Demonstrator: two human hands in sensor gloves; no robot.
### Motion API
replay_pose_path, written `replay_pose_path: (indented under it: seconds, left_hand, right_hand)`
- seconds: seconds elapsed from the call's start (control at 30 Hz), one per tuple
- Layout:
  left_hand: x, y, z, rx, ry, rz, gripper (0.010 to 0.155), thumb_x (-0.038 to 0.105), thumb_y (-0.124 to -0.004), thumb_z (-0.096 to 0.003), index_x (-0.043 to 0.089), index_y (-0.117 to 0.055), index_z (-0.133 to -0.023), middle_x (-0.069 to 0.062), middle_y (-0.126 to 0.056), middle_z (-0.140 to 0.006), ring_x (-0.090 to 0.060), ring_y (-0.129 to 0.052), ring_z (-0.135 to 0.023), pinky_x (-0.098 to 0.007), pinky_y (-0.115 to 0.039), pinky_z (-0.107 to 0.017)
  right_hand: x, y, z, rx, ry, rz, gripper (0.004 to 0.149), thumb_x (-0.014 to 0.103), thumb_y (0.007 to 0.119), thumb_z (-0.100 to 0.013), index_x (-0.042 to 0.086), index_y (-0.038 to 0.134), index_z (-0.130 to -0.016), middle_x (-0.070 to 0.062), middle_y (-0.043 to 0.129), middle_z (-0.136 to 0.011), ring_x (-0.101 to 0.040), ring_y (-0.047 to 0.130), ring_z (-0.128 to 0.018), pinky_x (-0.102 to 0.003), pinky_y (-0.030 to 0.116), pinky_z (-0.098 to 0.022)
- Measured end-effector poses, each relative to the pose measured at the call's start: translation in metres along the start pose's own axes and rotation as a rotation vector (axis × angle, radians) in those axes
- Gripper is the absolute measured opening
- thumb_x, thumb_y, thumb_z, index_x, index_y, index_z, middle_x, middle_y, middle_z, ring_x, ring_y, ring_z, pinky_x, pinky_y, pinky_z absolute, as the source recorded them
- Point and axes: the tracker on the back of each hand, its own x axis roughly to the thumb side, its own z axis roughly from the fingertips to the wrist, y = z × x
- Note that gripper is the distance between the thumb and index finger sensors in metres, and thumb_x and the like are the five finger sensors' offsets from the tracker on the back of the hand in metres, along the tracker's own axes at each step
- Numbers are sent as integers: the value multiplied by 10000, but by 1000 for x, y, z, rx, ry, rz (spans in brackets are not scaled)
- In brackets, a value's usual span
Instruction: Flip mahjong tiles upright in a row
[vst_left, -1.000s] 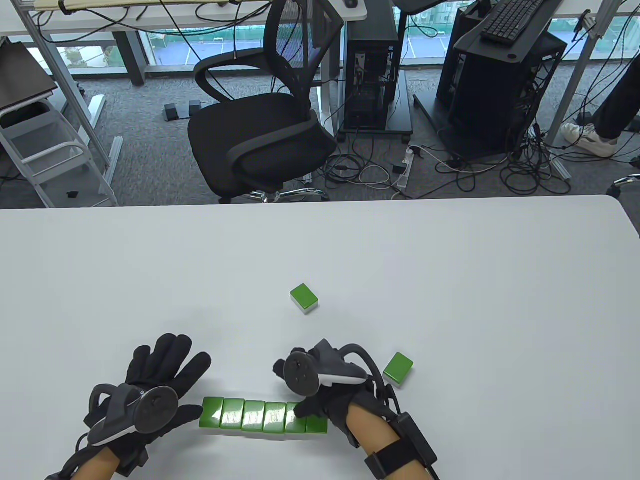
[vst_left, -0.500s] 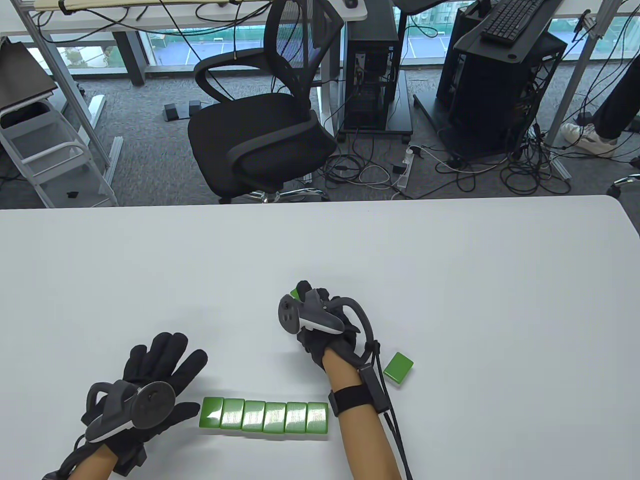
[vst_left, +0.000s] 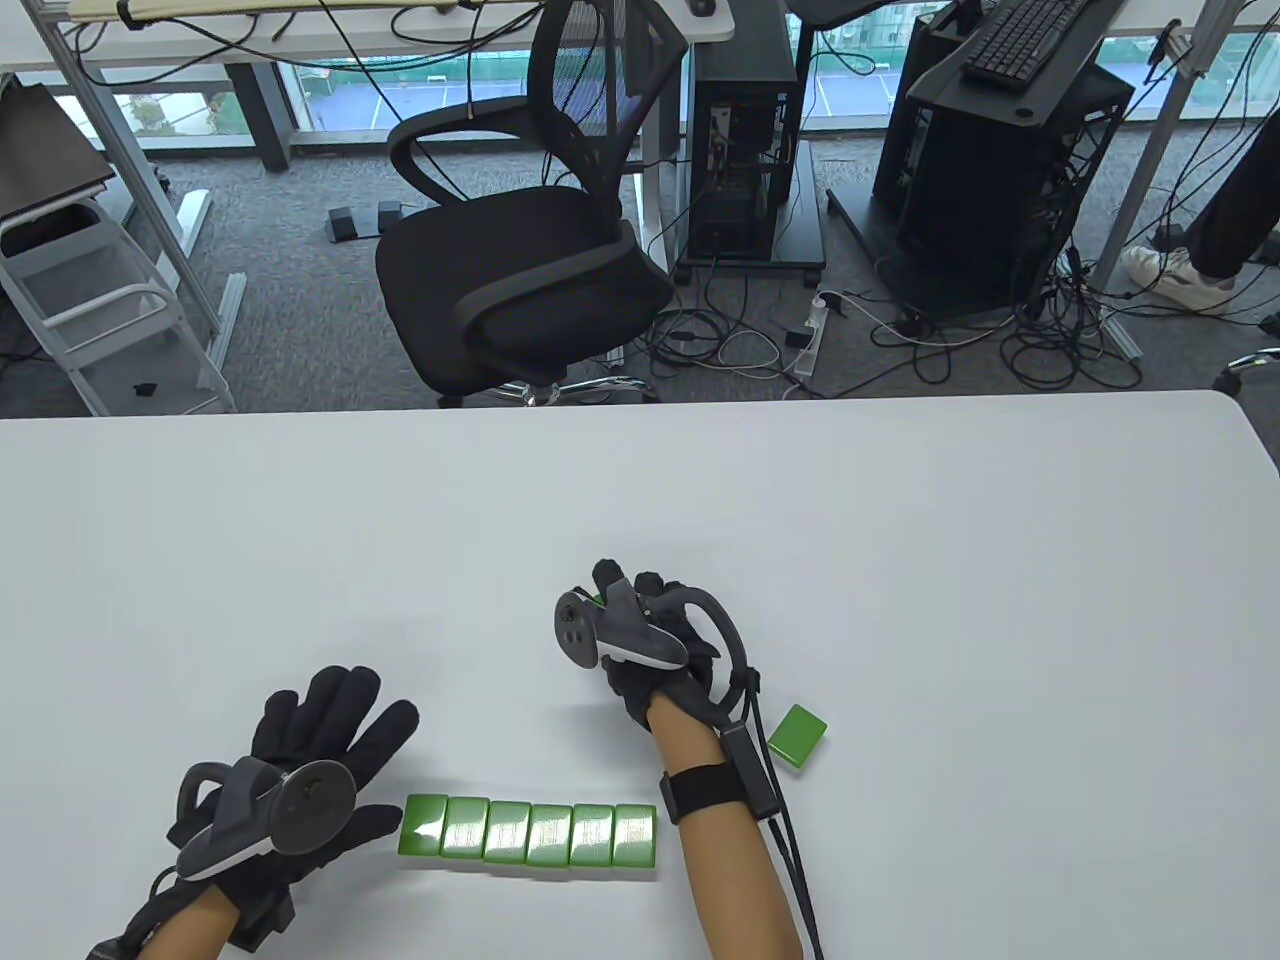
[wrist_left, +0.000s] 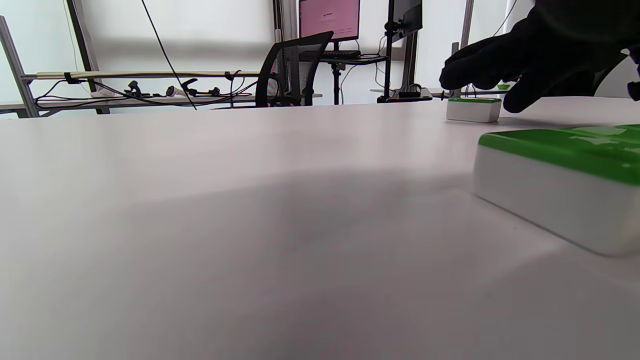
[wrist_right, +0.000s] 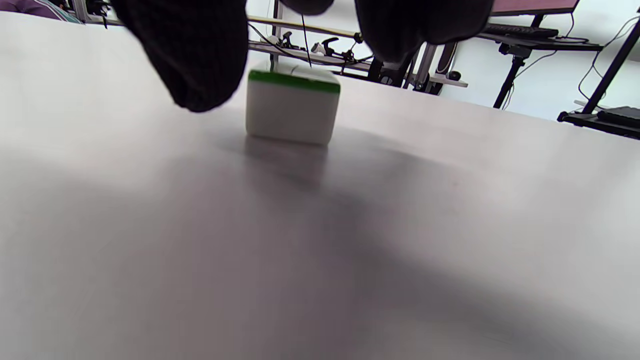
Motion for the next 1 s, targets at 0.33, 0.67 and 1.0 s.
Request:
replay_pose_path:
  seconds: [0.33,0.67,1.0]
  left_hand:
    - [2,-3,-1,-6,-8,-10,865,709,-681,-306,554,-202,-1009,157,-26,-1164,-216,-133,-1189,-607,-253,-856]
    - [2,-2,-1,3,-9,-18,863,705,-684,-306,553,-207,-1009,158,-28,-1164,-215,-133,-1189,-607,-251,-856]
    - [4,-5,-1,6,-25,-30,862,707,-682,-307,551,-208,-1010,157,-28,-1164,-214,-135,-1189,-607,-253,-856]
  right_hand:
    - [-9,14,-16,138,28,-206,617,239,719,-503,384,409,-1016,10,127,-1144,-457,399,-994,-550,554,-736]
    - [-5,11,3,-122,-50,-11,577,301,814,-396,279,640,-945,-213,482,-1041,-429,743,-777,-496,723,-602]
    - [-13,-10,70,-233,-187,-8,592,358,819,-385,259,665,-948,-229,583,-1005,-426,826,-697,-475,788,-524]
